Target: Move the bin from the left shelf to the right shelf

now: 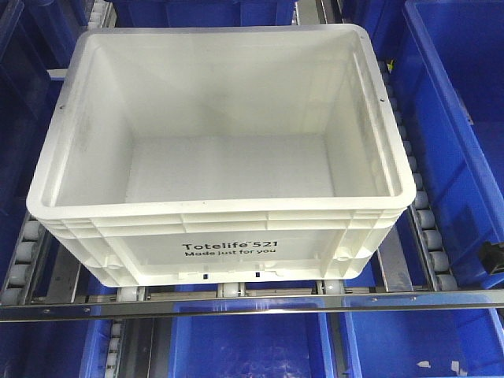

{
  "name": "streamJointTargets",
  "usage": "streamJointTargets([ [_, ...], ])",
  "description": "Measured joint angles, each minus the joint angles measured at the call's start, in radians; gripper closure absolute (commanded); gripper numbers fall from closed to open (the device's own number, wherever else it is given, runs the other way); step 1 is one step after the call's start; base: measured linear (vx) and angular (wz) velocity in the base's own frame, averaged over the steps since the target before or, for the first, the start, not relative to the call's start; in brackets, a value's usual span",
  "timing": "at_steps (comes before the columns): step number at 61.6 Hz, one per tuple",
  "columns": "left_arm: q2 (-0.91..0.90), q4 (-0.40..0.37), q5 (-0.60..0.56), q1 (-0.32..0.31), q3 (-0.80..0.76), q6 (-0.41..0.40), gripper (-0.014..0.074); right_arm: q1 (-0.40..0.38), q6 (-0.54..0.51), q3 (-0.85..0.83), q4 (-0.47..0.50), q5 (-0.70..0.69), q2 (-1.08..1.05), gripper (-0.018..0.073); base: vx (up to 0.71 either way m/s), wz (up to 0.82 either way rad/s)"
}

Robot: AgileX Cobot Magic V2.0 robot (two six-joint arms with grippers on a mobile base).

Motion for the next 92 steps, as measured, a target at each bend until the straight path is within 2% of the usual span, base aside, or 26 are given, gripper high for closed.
streamJointTargets([
  [14, -0.217, 0.019, 0.010, 0.000, 0.217, 0.001, 0.0605, 0.000, 0.000, 0.000, 0.000, 0.000, 0.000, 0.0567, 0.00, 0.00],
  [22, -0.241, 0.019, 0.002, 0.000, 0.287, -0.002, 0.0605, 0.000, 0.000, 0.000, 0.001, 0.001, 0.000, 0.0567, 0.00, 0.00],
  [92, -0.241, 0.019, -0.023, 0.000, 0.290, -0.002, 0.0605, 0.000, 0.000, 0.000, 0.001, 0.001, 0.000, 0.0567, 0.00, 0.00],
])
